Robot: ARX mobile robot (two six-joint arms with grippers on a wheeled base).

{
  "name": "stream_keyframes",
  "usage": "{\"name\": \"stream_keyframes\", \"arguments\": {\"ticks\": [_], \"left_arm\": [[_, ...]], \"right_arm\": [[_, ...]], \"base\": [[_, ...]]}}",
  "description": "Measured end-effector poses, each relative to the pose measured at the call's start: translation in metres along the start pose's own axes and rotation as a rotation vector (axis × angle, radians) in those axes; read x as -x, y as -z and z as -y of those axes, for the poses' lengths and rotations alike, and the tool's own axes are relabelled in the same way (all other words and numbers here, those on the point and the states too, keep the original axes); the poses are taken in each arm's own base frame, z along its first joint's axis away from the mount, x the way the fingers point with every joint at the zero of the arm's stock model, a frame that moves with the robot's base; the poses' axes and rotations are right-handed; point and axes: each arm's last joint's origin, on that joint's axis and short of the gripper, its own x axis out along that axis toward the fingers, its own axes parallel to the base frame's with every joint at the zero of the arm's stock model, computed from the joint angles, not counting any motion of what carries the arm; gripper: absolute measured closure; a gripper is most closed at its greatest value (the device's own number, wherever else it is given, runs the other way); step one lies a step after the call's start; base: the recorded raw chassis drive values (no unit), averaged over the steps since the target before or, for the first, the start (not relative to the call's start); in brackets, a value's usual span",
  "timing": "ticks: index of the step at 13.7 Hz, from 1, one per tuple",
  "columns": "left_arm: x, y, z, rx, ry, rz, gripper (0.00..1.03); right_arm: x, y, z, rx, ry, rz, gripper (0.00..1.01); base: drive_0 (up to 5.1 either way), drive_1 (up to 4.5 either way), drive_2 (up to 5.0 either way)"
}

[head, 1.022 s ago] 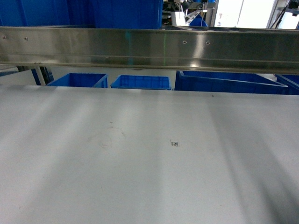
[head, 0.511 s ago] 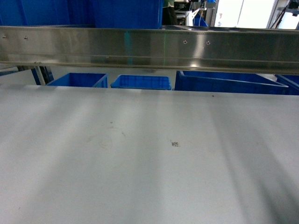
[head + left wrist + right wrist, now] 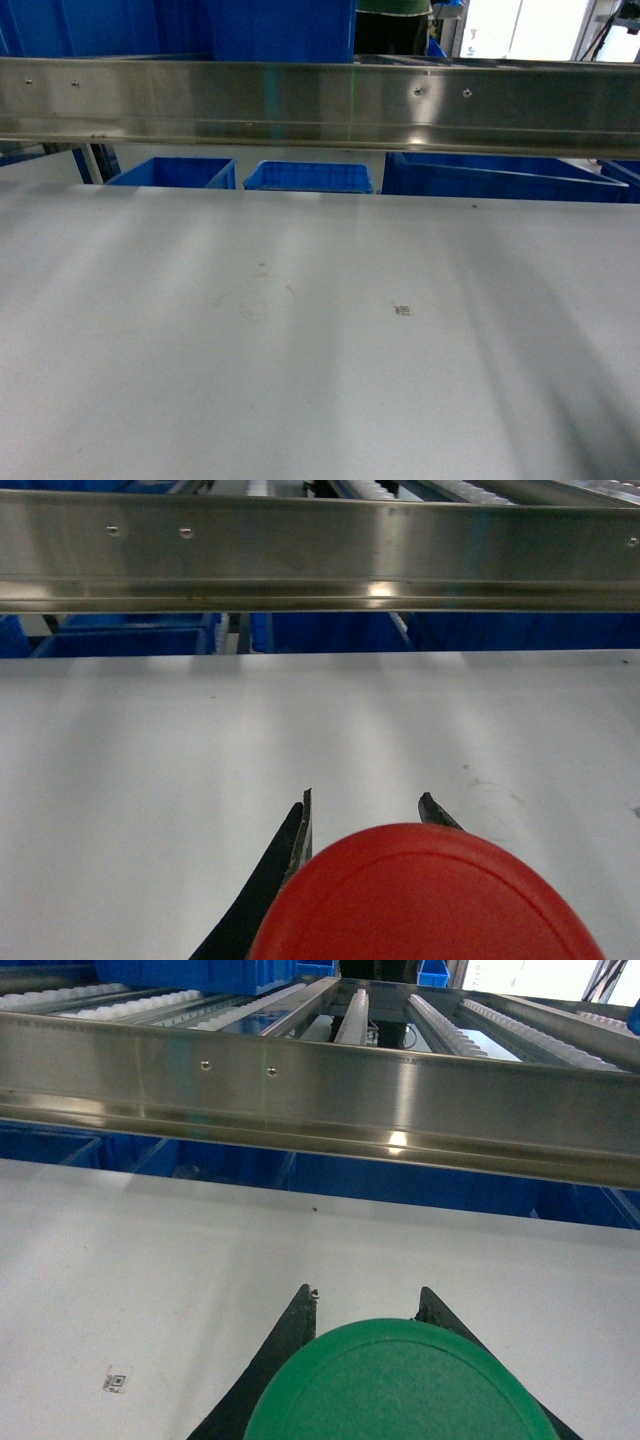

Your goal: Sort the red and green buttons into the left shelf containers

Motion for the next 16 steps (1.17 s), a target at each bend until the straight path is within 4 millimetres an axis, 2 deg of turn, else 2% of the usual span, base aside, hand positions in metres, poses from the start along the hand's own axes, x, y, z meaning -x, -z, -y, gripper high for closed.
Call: {"name": "stream_keyframes", "arguments": {"ticks": [16], "left_arm": [[0.0000, -0.0002, -0.0002, -0.001, -0.003, 0.002, 0.77]], "right_arm": [[0.0001, -0.0003, -0.0001, 0.000, -0.003, 0.002, 0.76]], "base": [[-5.0, 2.48, 2.5]]}}
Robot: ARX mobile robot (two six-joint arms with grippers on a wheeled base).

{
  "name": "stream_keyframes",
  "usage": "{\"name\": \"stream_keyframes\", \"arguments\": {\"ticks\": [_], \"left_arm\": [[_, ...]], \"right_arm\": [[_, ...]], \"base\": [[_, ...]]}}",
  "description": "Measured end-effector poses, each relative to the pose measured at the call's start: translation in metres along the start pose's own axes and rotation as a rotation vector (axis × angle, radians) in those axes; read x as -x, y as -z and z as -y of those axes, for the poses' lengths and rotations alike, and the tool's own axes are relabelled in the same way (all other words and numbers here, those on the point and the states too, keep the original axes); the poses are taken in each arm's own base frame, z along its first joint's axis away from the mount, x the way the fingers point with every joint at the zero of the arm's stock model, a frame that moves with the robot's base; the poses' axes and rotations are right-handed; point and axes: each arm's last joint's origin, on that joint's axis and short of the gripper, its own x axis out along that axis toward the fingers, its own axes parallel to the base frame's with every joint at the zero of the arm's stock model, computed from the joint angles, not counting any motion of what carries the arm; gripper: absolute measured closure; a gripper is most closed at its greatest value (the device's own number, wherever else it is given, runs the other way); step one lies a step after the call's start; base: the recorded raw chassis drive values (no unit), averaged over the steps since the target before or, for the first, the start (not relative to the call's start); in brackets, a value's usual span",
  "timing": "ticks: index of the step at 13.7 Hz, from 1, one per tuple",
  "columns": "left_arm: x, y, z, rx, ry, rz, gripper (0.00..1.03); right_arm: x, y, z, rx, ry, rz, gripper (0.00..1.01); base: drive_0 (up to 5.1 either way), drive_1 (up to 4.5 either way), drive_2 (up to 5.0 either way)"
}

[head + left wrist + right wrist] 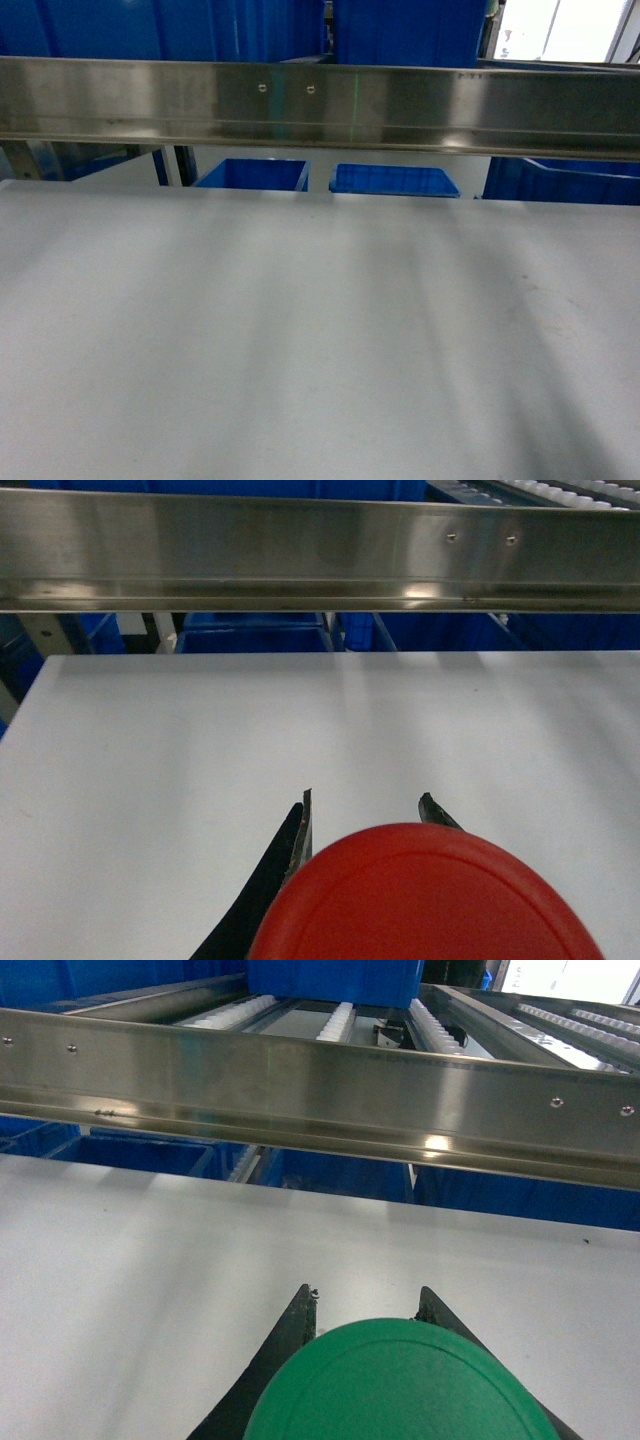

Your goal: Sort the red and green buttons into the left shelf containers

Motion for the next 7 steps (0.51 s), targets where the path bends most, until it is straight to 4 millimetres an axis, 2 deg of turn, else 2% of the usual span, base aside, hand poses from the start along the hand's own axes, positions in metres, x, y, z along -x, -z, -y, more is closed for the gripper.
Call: {"name": "stream_keyframes", "arguments": {"ticks": [7], "left_arm": [[-0.0002, 0.0001, 0.0002, 0.000, 0.002, -0.001, 0.77]], "right_arm": [[-0.0001, 0.0002, 0.0000, 0.000, 0.000, -0.001, 0.76]], "base": [[-5.1, 2.39, 2.4]]}}
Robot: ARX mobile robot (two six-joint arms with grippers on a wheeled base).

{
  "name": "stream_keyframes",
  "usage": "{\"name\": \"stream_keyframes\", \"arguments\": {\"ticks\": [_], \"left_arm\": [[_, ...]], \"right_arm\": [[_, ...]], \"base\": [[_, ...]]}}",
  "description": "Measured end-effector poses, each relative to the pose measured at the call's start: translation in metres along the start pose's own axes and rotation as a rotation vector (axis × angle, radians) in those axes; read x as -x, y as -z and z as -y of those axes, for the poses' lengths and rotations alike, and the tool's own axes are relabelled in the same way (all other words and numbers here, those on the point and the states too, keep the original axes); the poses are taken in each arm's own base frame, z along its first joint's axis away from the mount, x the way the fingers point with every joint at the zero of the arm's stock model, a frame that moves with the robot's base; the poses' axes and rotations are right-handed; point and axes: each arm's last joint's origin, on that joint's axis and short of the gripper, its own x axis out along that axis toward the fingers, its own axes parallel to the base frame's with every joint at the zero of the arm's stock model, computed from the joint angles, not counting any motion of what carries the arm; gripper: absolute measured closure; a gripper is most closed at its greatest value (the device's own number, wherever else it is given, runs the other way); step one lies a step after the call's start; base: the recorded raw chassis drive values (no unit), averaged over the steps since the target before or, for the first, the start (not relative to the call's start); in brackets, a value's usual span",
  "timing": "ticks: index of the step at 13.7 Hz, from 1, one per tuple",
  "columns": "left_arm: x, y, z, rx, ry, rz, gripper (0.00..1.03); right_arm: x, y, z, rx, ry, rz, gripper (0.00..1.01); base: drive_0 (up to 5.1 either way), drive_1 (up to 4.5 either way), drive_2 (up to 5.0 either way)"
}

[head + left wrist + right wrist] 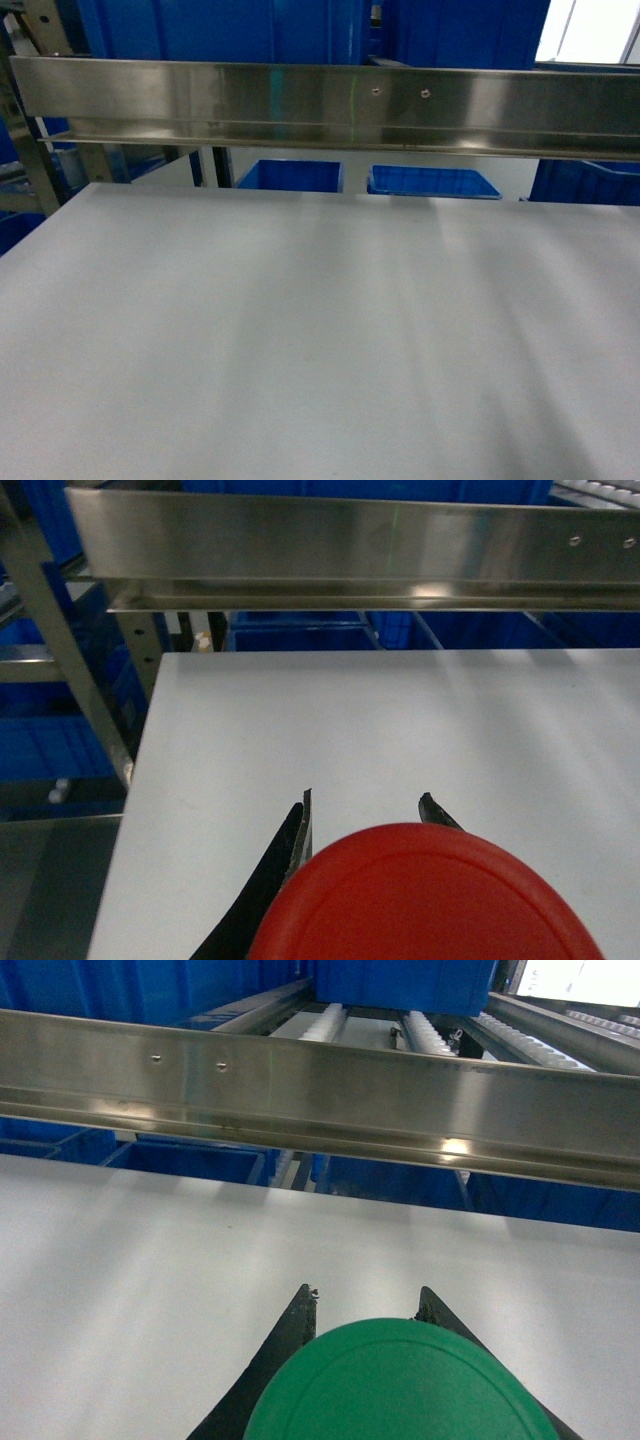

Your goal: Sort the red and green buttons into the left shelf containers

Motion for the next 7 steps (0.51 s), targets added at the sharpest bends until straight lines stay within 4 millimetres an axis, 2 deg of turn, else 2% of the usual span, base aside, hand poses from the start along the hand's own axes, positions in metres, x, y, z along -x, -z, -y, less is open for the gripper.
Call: {"name": "stream_keyframes", "arguments": {"ticks": [7], "left_arm": [[-0.0001, 0.0002, 0.0000, 0.000, 0.000, -0.001, 0.77]], "right_arm": [[0.0000, 0.0001, 0.0000, 0.000, 0.000, -0.002, 0.76]], "base": [[-5.1, 2.35, 2.3]]}}
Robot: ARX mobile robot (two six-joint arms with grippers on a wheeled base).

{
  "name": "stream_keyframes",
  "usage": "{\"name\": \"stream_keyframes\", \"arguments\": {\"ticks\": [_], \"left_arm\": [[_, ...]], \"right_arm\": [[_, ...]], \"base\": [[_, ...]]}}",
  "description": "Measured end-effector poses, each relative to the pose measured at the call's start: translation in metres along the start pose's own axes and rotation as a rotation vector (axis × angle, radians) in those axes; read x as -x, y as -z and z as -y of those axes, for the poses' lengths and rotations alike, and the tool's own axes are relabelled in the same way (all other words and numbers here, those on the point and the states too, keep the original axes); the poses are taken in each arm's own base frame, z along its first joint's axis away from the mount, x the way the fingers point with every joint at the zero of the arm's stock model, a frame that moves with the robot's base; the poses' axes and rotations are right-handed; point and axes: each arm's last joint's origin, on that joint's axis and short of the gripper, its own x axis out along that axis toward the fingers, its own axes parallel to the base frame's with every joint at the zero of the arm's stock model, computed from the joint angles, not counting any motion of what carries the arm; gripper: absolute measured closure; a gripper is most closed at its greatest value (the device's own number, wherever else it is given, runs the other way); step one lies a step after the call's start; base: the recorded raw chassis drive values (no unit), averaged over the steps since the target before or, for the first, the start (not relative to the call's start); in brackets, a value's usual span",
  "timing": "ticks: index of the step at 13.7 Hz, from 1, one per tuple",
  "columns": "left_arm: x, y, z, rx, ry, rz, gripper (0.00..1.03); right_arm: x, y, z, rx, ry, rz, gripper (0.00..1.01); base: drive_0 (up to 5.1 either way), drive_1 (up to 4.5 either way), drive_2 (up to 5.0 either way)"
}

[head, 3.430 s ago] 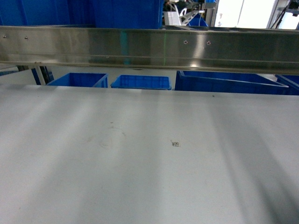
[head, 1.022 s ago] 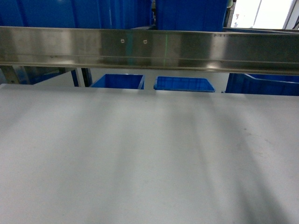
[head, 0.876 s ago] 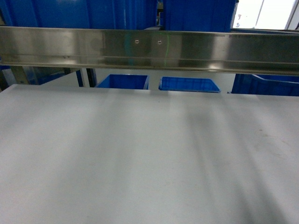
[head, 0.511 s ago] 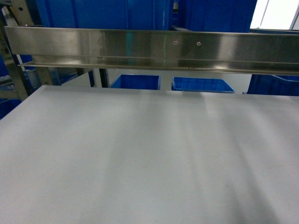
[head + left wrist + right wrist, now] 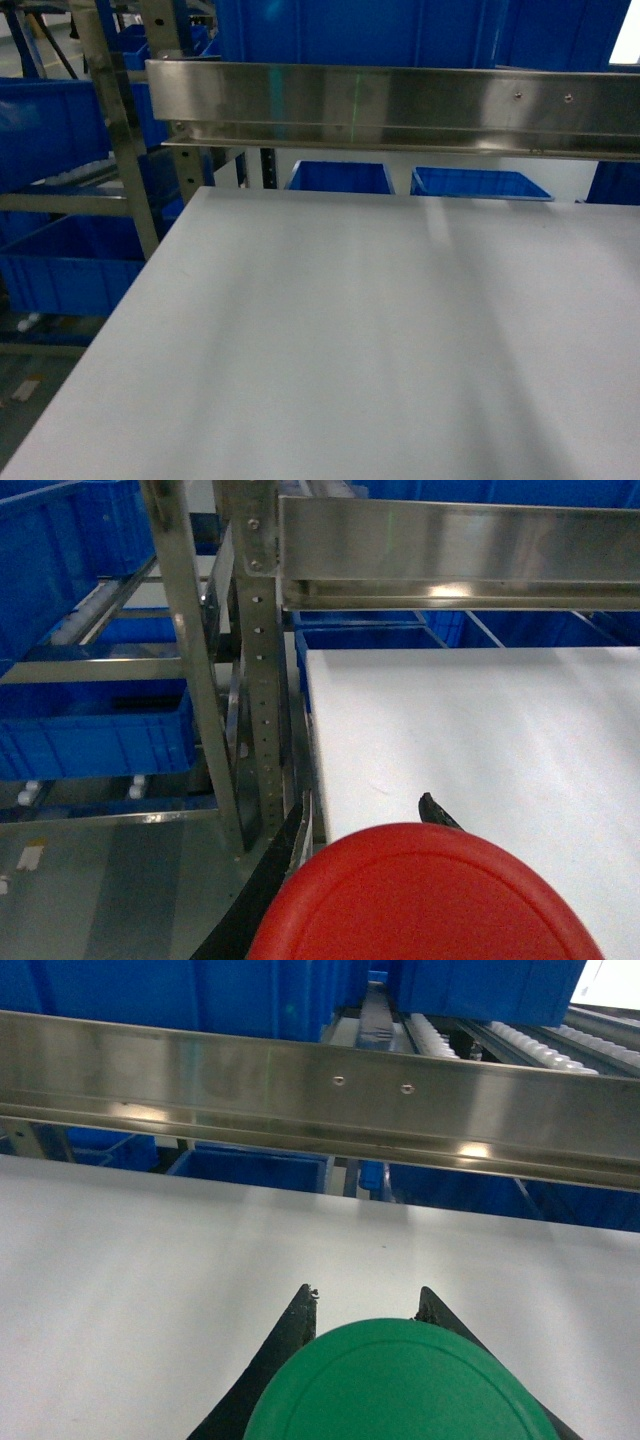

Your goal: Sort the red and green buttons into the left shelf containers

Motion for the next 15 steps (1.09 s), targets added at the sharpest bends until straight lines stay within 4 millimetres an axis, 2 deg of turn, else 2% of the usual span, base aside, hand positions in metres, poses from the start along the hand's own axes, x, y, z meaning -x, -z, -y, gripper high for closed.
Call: {"name": "stream_keyframes", "arguments": {"ticks": [15], "left_arm": [[0.0000, -0.0001, -0.0001, 0.000, -0.001, 0.001, 0.77]], "right_arm": [[0.0000, -0.0001, 0.0001, 0.000, 0.000, 0.001, 0.76]], "base": [[-5.0, 2.37, 2.4]]}}
